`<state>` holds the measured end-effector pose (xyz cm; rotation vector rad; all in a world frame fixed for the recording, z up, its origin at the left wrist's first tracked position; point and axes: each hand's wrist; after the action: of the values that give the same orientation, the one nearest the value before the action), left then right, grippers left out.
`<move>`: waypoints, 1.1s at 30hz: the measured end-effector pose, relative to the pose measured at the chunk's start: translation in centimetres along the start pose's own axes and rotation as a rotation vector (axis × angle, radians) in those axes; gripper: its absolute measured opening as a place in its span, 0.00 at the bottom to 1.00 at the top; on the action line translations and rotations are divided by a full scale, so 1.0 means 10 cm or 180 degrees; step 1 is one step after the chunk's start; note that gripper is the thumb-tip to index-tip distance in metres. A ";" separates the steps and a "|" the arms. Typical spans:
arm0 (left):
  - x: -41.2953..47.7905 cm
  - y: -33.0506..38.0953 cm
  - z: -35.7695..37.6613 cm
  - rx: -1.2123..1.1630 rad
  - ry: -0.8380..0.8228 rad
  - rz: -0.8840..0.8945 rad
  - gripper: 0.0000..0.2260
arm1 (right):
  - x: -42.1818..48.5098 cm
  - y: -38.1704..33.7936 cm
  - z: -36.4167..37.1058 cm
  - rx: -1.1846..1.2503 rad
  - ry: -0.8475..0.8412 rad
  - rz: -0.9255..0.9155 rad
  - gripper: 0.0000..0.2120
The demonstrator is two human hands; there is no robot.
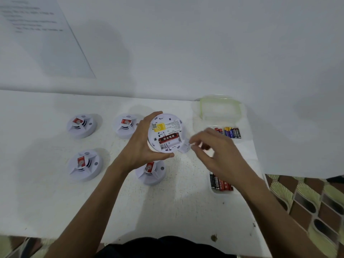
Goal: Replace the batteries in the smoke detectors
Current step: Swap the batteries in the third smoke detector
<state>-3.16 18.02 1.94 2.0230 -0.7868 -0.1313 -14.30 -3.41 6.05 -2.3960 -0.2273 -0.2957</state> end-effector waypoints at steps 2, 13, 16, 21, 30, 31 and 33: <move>0.00 0.02 0.00 -0.0072 -0.0056 0.0036 0.46 | 0.18 -0.11 0.05 -0.0269 -0.0093 -0.0438 0.06; -0.03 0.21 -0.03 -0.0455 -0.0332 -0.0070 0.38 | 0.64 -0.18 0.07 -0.1240 -0.1004 -0.1537 0.09; -0.04 0.12 -0.02 -0.0396 -0.0467 -0.0152 0.38 | 0.68 -0.20 0.06 -0.1496 -0.1109 -0.1740 0.09; -0.02 0.10 -0.02 -0.0294 -0.0503 0.0001 0.43 | 0.75 -0.24 0.04 -0.1313 -0.1251 -0.1833 0.09; -0.01 0.12 -0.08 -0.0357 -0.0314 -0.0053 0.43 | 0.62 -0.20 -0.10 0.0501 -0.0875 -0.0867 0.05; -0.01 0.12 -0.09 -0.0319 -0.0299 -0.0070 0.43 | 0.57 -0.18 -0.13 0.0732 -0.0776 -0.0682 0.06; -0.03 0.10 -0.10 -0.0271 -0.0294 -0.0122 0.43 | 0.47 -0.12 -0.20 0.1038 -0.0593 -0.0304 0.08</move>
<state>-3.48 18.58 3.22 1.9631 -0.7871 -0.2774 -10.40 -3.48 9.56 -2.0919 -0.4417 -0.0704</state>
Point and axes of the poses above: each hand's wrist, its own x-axis towards the middle knuckle, its own z-axis out of the palm, y = z × x, and after that the axes turned 2 degrees about x, right-handed
